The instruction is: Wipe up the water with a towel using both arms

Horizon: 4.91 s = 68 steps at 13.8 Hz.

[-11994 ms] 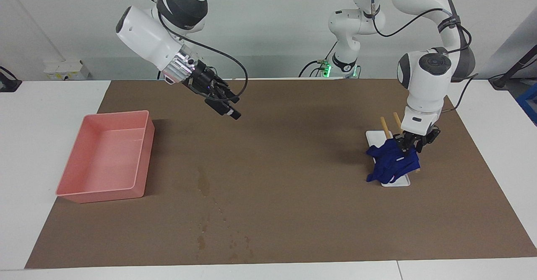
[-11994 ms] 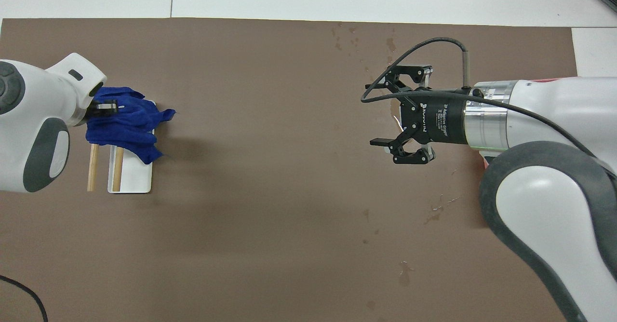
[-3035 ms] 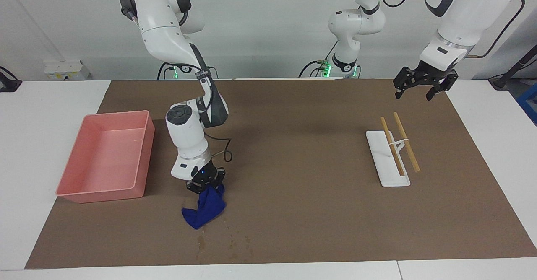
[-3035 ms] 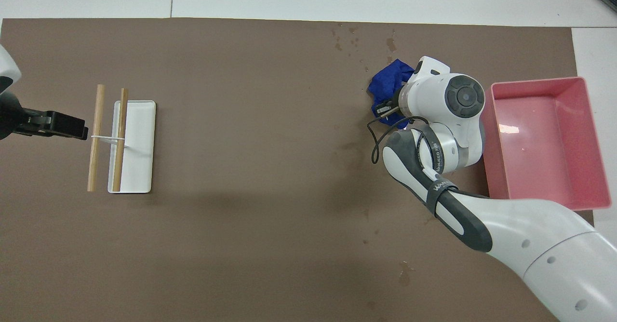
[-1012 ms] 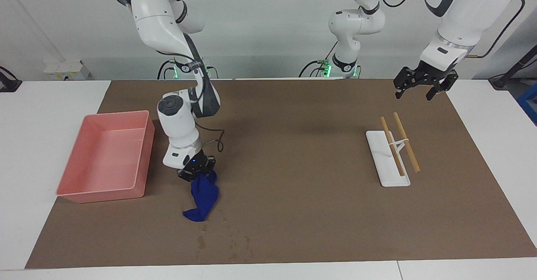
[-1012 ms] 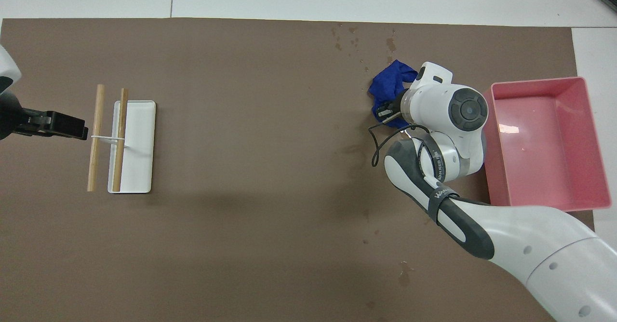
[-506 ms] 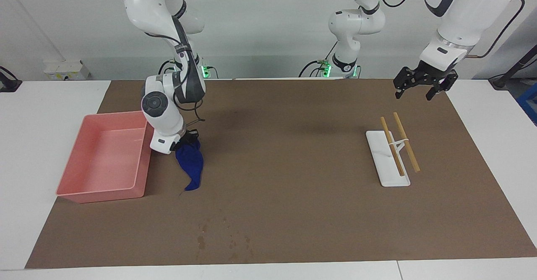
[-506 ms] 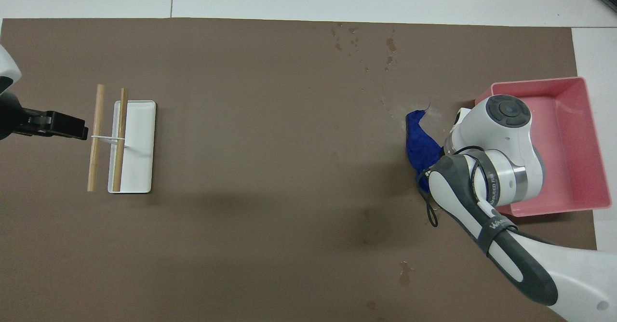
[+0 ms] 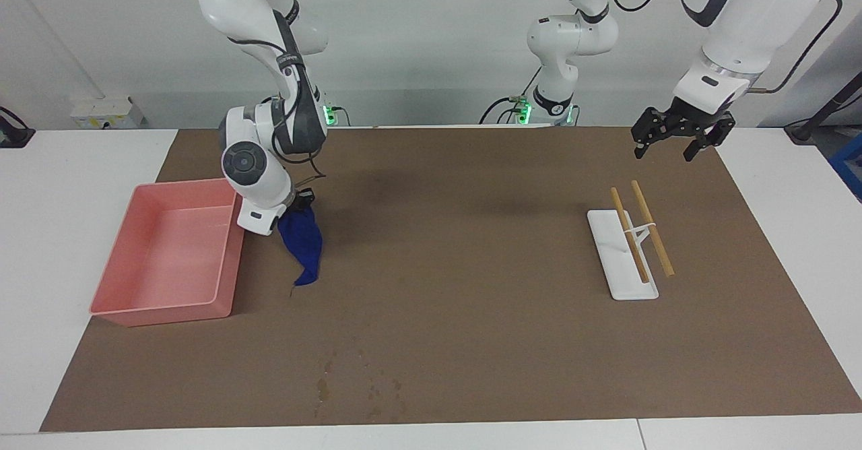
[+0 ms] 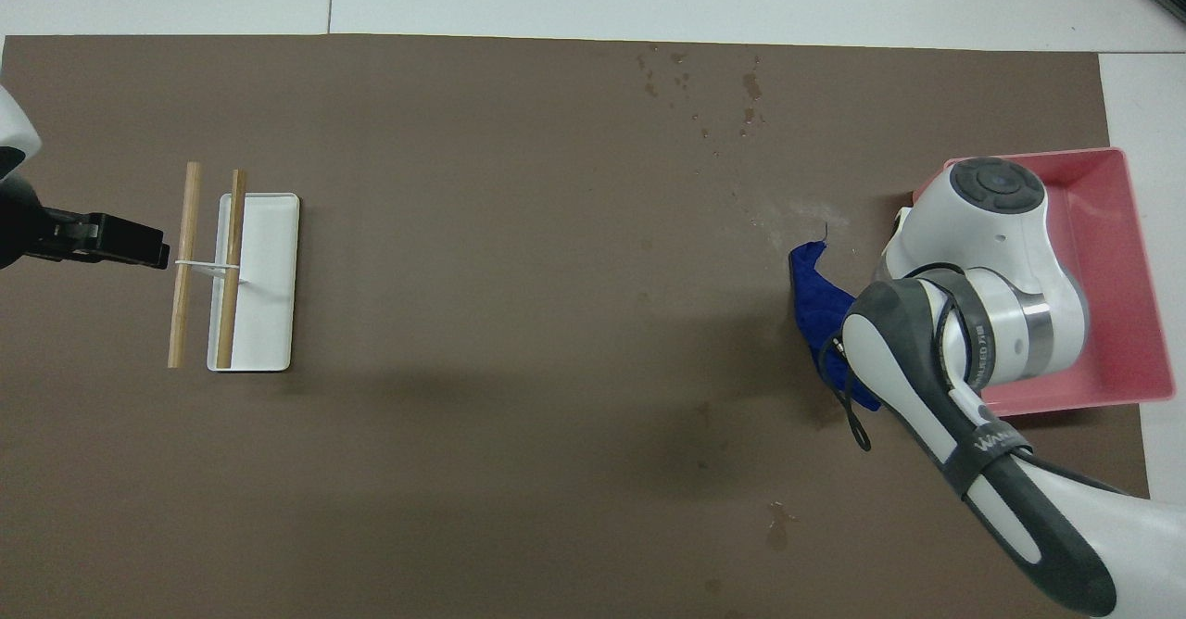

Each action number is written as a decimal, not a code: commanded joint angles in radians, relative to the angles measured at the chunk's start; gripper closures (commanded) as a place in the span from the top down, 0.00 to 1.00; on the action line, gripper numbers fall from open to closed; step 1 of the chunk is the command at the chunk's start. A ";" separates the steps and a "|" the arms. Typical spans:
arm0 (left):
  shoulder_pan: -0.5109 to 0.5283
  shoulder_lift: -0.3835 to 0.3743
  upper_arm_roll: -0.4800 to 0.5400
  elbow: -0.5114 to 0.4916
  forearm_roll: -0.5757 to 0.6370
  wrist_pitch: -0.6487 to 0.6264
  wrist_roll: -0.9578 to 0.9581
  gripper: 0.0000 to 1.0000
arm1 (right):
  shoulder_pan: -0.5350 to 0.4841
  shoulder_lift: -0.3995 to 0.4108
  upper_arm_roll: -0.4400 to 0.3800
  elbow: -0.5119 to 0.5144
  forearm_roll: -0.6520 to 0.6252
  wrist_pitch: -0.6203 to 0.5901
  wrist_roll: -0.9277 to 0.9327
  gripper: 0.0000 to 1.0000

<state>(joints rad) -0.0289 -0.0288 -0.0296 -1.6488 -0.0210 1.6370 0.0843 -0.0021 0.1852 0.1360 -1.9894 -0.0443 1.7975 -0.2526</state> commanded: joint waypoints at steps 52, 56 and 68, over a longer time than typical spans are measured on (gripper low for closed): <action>0.015 -0.010 -0.007 -0.006 -0.013 -0.011 0.006 1.00 | -0.084 -0.179 -0.016 0.537 0.009 -0.383 -0.028 1.00; 0.015 -0.010 -0.007 -0.006 -0.013 -0.011 0.006 1.00 | 0.275 -0.171 -0.383 0.534 0.009 -0.380 -0.031 1.00; 0.015 -0.010 -0.007 -0.006 -0.013 -0.011 0.006 1.00 | 0.231 -0.170 -0.352 0.527 0.043 -0.372 -0.030 1.00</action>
<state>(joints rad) -0.0289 -0.0289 -0.0296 -1.6488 -0.0210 1.6370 0.0843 0.2525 0.0140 -0.2338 -1.4625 -0.0270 1.4313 -0.2958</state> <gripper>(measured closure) 0.000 0.000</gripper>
